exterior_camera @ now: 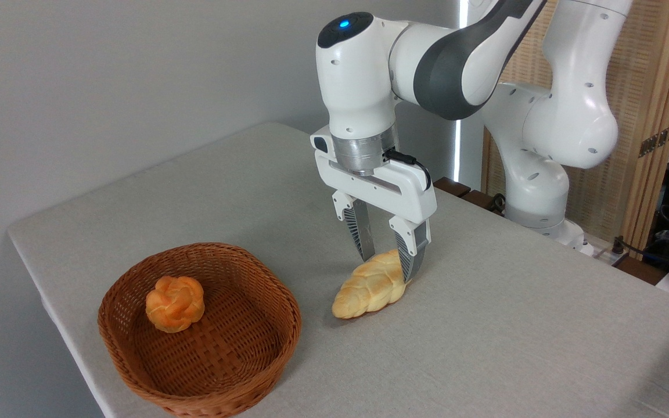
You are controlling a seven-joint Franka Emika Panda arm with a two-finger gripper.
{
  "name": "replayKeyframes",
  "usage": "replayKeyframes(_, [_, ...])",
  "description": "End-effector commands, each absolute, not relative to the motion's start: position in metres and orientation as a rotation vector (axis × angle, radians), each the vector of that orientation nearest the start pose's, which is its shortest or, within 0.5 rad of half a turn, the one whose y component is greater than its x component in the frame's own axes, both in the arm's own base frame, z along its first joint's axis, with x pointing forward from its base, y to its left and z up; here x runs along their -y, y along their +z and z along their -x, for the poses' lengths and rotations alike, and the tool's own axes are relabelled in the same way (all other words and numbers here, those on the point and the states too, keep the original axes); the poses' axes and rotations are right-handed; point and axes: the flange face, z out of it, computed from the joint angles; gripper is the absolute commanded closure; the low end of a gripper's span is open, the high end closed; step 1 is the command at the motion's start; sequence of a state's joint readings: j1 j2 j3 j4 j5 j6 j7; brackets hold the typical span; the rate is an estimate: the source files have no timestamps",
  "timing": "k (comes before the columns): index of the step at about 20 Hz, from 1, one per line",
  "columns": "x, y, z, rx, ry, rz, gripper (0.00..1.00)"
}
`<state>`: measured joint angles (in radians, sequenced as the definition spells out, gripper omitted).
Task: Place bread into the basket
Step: 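Lower the gripper onto the braided roll and close on it, then lift the held roll and carry it over the wicker basket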
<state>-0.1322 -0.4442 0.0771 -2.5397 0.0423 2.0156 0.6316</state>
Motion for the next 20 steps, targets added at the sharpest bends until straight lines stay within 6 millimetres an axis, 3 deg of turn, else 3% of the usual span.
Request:
replayKeyframes(1, [0.0155, 0.4204, -0.3910, -1.123, 0.088, 2.938, 0.40])
replayKeyframes(6, [0.0155, 0.4211, -0.3913, -1.123, 0.085, 2.938, 0.55])
replayKeyframes(11, [0.0155, 0.4211, -0.3913, -1.125, 0.085, 2.937, 0.55])
replayKeyframes(13, [0.0155, 0.4211, -0.3913, -1.134, 0.085, 2.934, 0.61])
replayKeyframes(20, [0.0157, 0.4290, -0.3931, -1.171, 0.059, 2.912, 0.61])
